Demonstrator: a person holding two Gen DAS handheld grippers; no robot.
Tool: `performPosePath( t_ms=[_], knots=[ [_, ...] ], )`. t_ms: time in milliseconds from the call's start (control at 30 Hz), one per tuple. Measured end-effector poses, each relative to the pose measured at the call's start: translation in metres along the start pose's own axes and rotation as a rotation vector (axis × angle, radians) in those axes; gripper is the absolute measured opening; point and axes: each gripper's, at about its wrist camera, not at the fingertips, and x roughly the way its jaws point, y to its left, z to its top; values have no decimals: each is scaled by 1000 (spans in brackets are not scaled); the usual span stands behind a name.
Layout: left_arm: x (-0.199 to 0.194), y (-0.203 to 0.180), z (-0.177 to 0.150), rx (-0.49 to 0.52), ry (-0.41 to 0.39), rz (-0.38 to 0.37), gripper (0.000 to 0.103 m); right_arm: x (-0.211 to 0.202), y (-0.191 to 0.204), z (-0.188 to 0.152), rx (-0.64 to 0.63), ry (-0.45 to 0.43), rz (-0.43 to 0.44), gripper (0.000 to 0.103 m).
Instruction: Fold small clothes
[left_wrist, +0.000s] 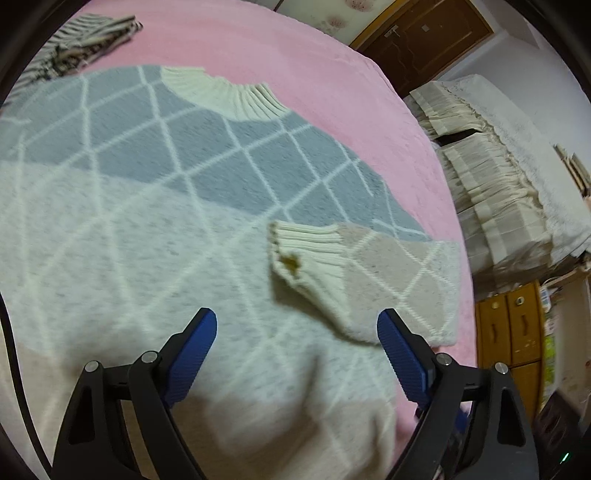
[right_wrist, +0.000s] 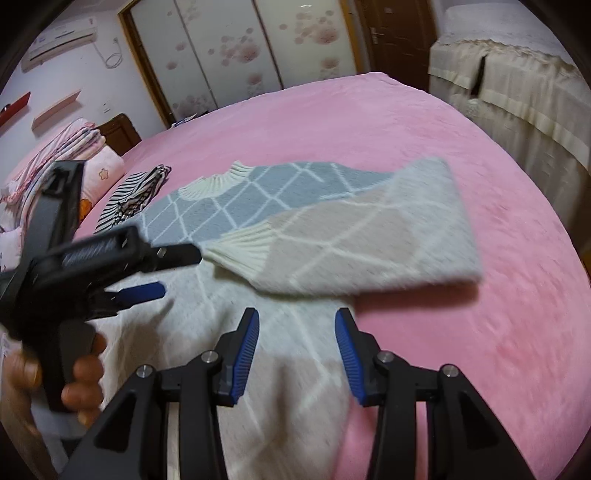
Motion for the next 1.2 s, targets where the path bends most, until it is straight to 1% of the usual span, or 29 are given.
performPosePath(
  t_ms=[67, 133, 167, 233, 267, 300, 333, 400, 433, 467, 567, 633, 700, 800, 867, 967, 1067, 1200],
  knots=[
    [11, -5, 3, -23, 11, -27, 84, -4, -9, -5, 24, 3, -2, 43],
    [21, -8, 5, -41, 19, -43, 74, -5, -13, -8, 41, 4, -8, 43],
    [27, -10, 7, -47, 22, -43, 71, -5, -16, -9, 49, 4, -11, 43],
    [34, -11, 9, -56, 26, -23, 61, -3, -20, -10, 66, 12, -17, 43],
    [39, -13, 10, -58, 28, -10, 59, -2, -23, -11, 78, 15, -16, 43],
    [41, -13, 11, -58, 29, -1, 54, 0, -25, -11, 89, 14, -10, 43],
    [46, -15, 13, -55, 34, 14, 37, 0, -26, -10, 97, 13, -6, 43],
    [53, -19, 16, -20, 58, 44, 8, 1, -27, -10, 104, 8, -3, 43],
    [56, -25, 18, 15, 68, 73, 8, 2, -27, -9, 105, 7, -2, 43],
    [57, -29, 20, 32, 62, 82, 8, 2, -26, -8, 106, 8, -1, 43],
    [44, -50, 31, 120, -3, 107, 7, 1, -25, -8, 100, 4, -2, 43],
    [26, -64, 43, 185, -76, 130, 7, -1, -24, -7, 90, -2, -9, 43],
    [0, -78, 58, 261, -187, 178, 7, -3, -24, -6, 79, -8, -19, 43],
    [-32, -81, 78, 306, -298, 230, 7, -2, -27, -2, 67, -17, -44, 43],
    [-50, -73, 91, 317, -362, 278, 7, 3, -32, 1, 69, -16, -62, 43],
    [-65, -52, 105, 303, -415, 336, 7, 13, -37, 8, 68, -13, -85, 43],
    [-70, -21, 112, 260, -420, 351, 7, 25, -39, 18, 56, -10, -97, 43],
    [-63, 12, 115, 197, -386, 368, 7, 44, -36, 32, 44, 1, -92, 43]
  ],
)
